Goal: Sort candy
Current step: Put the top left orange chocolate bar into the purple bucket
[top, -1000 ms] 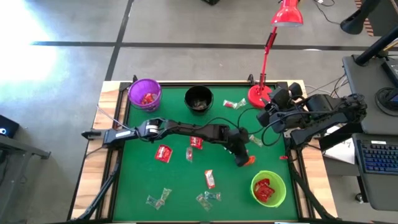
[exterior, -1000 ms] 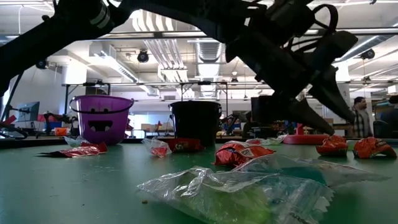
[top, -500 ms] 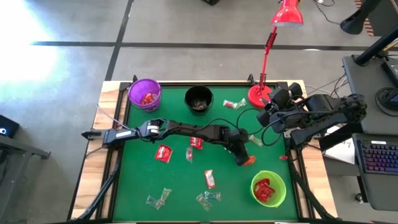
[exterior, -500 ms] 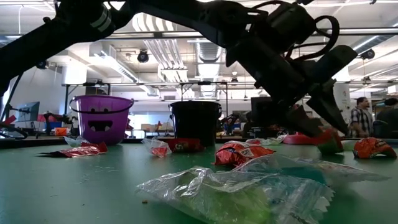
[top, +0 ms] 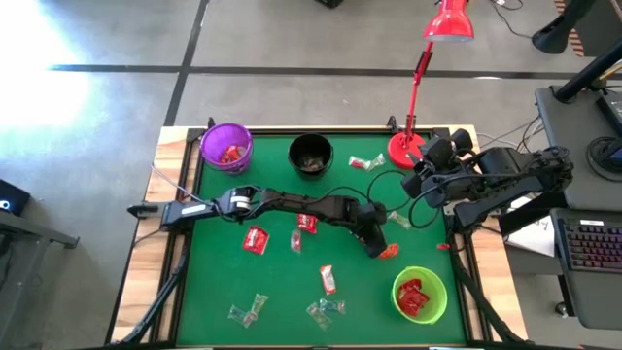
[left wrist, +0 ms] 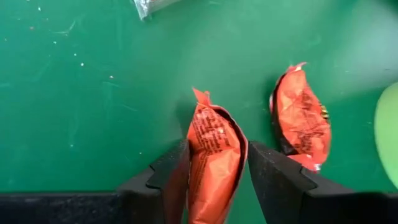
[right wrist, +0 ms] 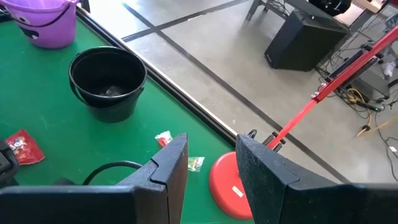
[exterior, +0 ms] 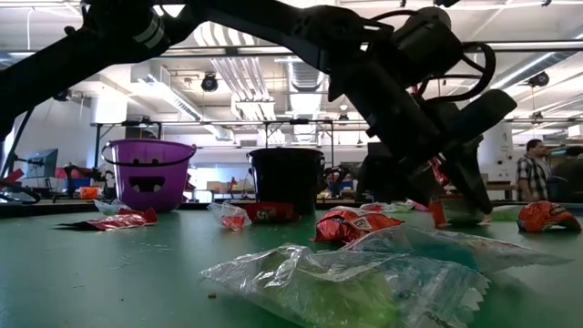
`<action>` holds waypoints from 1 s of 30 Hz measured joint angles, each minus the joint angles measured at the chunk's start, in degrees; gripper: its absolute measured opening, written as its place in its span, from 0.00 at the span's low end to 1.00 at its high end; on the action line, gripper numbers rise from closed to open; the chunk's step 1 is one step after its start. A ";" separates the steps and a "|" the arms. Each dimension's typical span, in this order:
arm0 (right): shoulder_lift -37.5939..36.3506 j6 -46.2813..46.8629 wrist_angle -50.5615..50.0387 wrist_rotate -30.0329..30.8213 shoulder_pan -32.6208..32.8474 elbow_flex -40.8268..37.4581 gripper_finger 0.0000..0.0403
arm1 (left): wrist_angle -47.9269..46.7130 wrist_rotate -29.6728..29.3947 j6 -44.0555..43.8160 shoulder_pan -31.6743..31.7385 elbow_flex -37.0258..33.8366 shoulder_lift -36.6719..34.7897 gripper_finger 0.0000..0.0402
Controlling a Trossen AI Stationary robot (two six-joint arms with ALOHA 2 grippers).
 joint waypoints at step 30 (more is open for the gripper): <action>-0.09 -0.39 -1.68 0.50 0.00 -0.15 0.32 | -13.30 -1.29 15.35 2.76 4.61 -6.34 0.02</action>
